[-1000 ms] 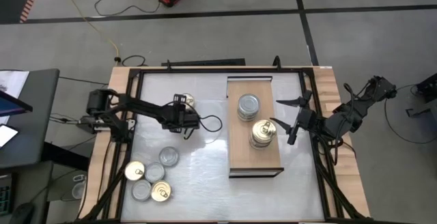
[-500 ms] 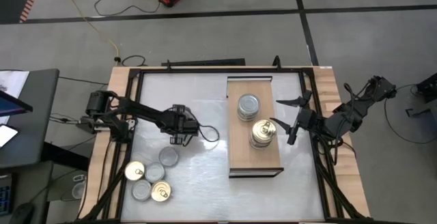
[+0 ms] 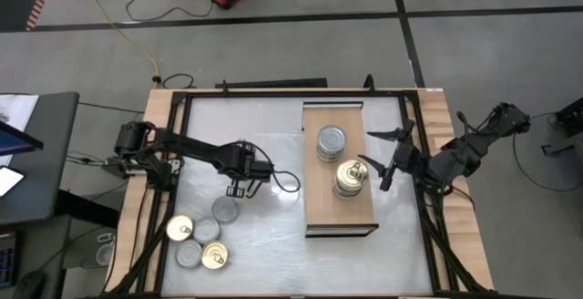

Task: Stack canned seafood by type on shelf
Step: Stack the blue tuna can on top of the blue tuna can

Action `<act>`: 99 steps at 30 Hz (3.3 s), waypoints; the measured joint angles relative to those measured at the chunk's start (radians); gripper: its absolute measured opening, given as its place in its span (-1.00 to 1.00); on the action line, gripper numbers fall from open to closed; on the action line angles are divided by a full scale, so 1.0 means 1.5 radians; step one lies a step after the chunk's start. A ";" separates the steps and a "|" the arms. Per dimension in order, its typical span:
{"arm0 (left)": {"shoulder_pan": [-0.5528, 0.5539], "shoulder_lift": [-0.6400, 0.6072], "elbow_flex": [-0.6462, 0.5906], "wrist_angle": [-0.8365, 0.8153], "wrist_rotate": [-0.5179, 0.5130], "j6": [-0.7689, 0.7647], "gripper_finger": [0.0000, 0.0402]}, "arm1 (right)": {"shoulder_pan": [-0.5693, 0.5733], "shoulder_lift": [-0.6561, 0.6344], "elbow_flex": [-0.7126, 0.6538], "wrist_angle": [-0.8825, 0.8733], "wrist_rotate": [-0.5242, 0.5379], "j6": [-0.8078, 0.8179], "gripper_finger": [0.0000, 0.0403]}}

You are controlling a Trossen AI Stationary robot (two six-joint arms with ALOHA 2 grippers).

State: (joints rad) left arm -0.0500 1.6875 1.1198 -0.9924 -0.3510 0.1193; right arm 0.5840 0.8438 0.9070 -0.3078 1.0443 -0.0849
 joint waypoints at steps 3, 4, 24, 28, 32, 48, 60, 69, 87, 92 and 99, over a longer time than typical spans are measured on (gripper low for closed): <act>0.001 0.000 0.047 -0.033 -0.001 0.023 -0.87 | -0.003 0.001 0.000 -0.001 -0.004 0.001 0.54; 0.004 0.000 0.063 -0.044 0.000 0.032 -0.80 | -0.003 0.001 0.000 -0.001 -0.010 0.001 0.54; 0.154 0.000 0.117 -0.032 0.058 0.223 0.57 | -0.003 0.001 0.000 -0.018 -0.023 -0.003 0.54; 0.206 0.000 0.106 -0.023 0.096 0.235 0.57 | -0.003 0.001 0.000 -0.019 -0.023 -0.011 0.54; 0.246 0.000 0.097 -0.016 0.117 0.257 0.57 | -0.010 0.001 0.000 -0.020 -0.023 -0.012 0.54; 0.238 -0.002 0.050 -0.015 0.208 0.213 -0.02 | -0.012 0.001 0.000 -0.035 -0.028 0.034 0.54; 0.225 -0.033 0.073 -0.105 0.199 0.135 -0.06 | -0.026 0.001 0.000 -0.032 -0.030 0.023 0.54; 0.217 -0.165 0.150 -0.110 0.344 0.019 -0.06 | -0.013 -0.004 0.000 -0.035 -0.032 0.016 0.54; 0.088 -0.262 0.175 0.550 0.372 -0.139 -0.05 | 0.044 -0.018 0.001 0.139 -0.034 -0.116 0.54; 0.057 -0.234 0.143 0.739 0.346 -0.153 -0.04 | 0.032 -0.004 0.001 0.217 -0.066 -0.117 0.54; 0.038 -0.127 0.139 0.864 0.315 -0.066 -0.06 | 0.024 0.054 0.001 0.241 -0.067 -0.064 0.54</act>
State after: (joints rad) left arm 0.0067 1.4967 1.3285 0.3041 0.1210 0.0201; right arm 0.6206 0.9250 0.9077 0.0541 0.9432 -0.1803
